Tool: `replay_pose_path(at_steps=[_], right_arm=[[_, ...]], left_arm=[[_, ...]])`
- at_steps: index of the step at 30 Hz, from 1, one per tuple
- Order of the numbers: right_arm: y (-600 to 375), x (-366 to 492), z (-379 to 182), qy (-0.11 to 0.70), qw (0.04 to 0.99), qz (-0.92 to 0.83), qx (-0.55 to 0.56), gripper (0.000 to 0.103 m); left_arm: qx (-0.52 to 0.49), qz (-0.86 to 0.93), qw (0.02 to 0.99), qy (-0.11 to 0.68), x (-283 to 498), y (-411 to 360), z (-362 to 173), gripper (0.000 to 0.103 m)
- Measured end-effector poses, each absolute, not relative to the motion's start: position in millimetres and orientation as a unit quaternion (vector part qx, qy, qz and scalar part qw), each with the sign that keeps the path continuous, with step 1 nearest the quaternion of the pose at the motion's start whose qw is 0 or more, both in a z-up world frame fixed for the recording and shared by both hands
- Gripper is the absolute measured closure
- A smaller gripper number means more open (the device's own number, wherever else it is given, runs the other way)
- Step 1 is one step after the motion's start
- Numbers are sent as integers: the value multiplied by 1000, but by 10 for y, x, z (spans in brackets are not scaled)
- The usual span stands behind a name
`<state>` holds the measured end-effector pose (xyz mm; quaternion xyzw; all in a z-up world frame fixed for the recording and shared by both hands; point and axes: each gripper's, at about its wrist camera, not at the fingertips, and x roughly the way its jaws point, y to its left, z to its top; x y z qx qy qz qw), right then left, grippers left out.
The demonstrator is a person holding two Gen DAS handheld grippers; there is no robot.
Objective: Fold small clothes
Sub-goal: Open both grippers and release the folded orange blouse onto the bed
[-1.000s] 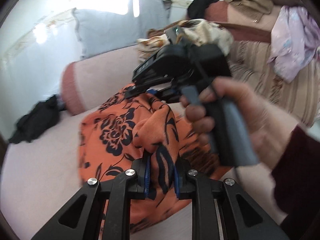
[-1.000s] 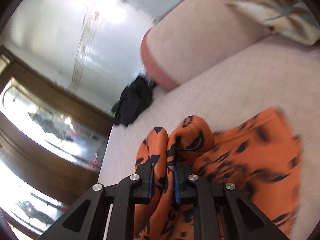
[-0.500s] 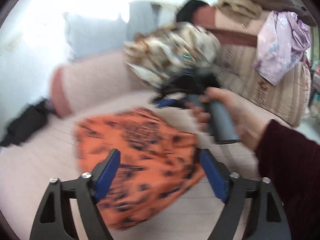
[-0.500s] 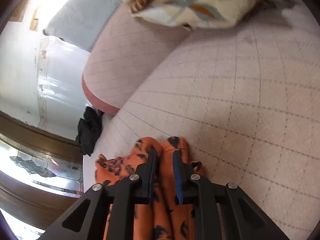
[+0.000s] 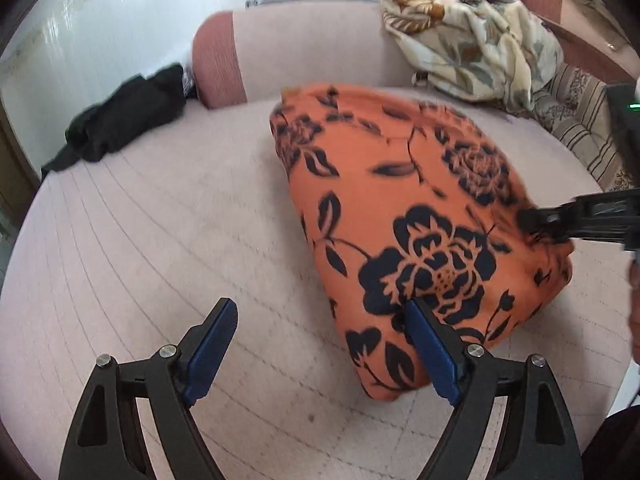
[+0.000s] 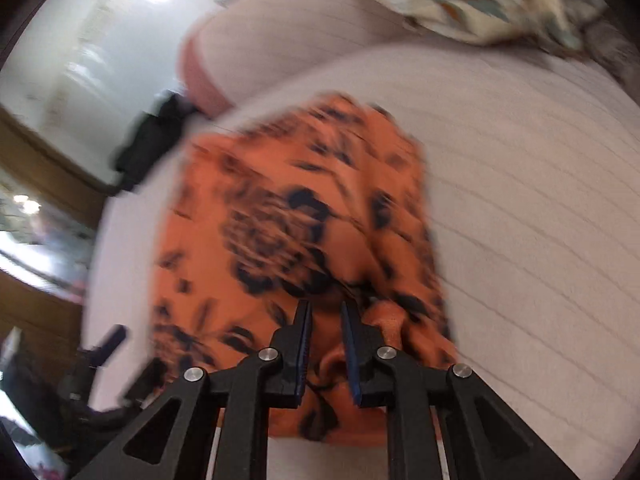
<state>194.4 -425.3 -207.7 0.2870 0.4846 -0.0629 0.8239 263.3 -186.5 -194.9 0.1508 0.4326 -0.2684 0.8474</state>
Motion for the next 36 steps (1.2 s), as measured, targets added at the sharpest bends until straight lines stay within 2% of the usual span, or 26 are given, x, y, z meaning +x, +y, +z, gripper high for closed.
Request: replay_pose_path(at_steps=[3, 5, 9, 13, 16, 19, 27, 29, 33, 36], right_arm=[[-4273, 1758, -1940, 481, 821, -82, 297, 87], [-4269, 1722, -1809, 476, 826, -97, 286, 83], [-4287, 2105, -1538, 444, 846, -91, 281, 83], [-4402, 2790, -1737, 460, 830, -78, 306, 82], [-4476, 3267, -2156, 501, 817, -117, 259, 83], [-4597, 3381, -2231, 501, 800, -112, 312, 83], [-4283, 2713, -1743, 482, 830, -88, 267, 83], [-4174, 2444, -1744, 491, 831, -79, 250, 79], [-4036, 1905, -1922, 514, 832, -96, 186, 79], [-4066, 1607, -1957, 506, 834, -96, 197, 79]], left_arm=[[158, -273, 847, 427, 2609, -1856, -1938, 17], [153, -277, 845, 431, 2623, -1832, -1949, 17], [144, -280, 844, 434, 2626, -1826, -1925, 17], [152, -279, 848, 425, 2635, -1906, -1941, 16], [158, -281, 849, 419, 2619, -1935, -1938, 16], [168, -282, 849, 413, 2595, -1953, -1928, 16], [162, -277, 851, 415, 2584, -1929, -1922, 16], [161, -277, 852, 413, 2577, -1932, -1930, 16], [160, -277, 852, 414, 2572, -1926, -1944, 16], [161, -274, 854, 411, 2553, -1920, -1943, 16]])
